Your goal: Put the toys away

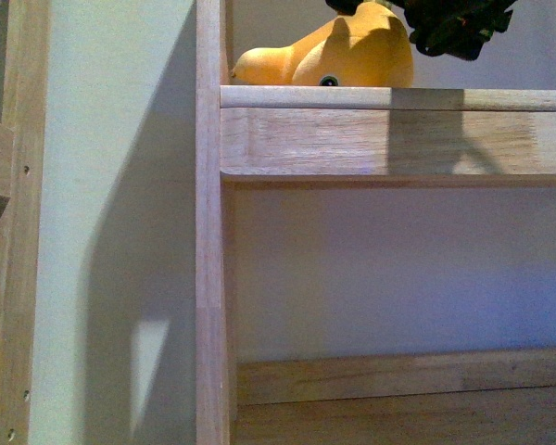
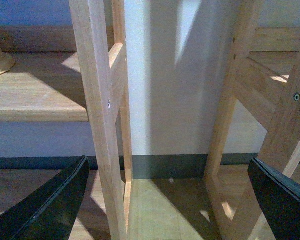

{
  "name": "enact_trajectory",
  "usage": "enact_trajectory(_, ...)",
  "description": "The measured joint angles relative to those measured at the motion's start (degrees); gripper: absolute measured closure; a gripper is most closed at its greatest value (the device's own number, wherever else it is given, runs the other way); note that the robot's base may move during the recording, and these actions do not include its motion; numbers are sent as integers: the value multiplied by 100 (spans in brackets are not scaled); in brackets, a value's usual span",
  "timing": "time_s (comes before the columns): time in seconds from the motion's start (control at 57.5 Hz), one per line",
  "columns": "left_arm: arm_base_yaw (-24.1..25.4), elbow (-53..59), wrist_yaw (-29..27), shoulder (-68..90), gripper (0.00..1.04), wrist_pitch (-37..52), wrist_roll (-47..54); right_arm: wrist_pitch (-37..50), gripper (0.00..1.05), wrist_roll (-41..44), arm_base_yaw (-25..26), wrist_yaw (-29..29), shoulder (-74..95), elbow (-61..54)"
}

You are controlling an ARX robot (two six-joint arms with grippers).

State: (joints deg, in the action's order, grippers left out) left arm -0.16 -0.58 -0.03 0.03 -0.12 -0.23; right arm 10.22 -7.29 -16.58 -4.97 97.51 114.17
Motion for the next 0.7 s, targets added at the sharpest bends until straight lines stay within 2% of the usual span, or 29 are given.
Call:
enact_trajectory(0.435,0,0,0,0,6,0,0,354,7,413,-55,-262,-306,260)
enact_trajectory(0.695,0,0,0,0,6,0,-2,678,7,1139,-20,-953,-1996,-1357)
